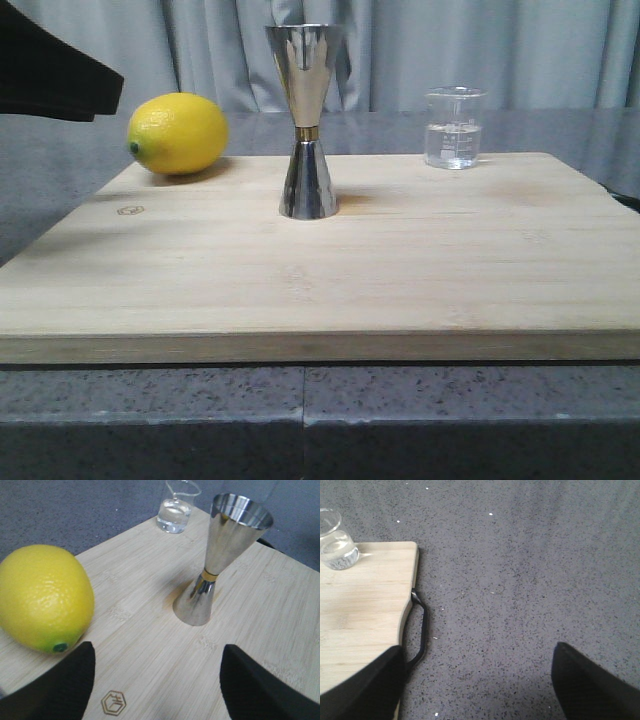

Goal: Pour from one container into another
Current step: 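Move the left gripper toward the steel jigger's upper cup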

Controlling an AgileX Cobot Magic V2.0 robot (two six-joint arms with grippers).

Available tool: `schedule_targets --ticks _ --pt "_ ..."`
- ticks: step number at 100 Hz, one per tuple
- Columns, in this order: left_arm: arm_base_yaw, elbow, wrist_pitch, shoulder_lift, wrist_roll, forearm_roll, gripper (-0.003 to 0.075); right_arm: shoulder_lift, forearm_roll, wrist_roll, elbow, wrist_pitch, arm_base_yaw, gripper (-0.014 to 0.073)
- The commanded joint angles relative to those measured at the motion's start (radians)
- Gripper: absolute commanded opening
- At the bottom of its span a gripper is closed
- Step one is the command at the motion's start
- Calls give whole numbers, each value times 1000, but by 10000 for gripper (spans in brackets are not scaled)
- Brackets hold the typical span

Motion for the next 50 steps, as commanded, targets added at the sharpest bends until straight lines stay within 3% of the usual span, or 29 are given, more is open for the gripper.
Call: schedule_targets --ticks 1,21,50 --pt "4 -35 87 4 60 -110 480 9 -3 -8 -33 -76 -5 564" --pt "4 -35 199 67 158 -181 480 9 -3 -8 -33 -90 -5 564" --pt "-15 -35 224 77 252 -253 480 9 -3 -8 -33 -91 -5 564"
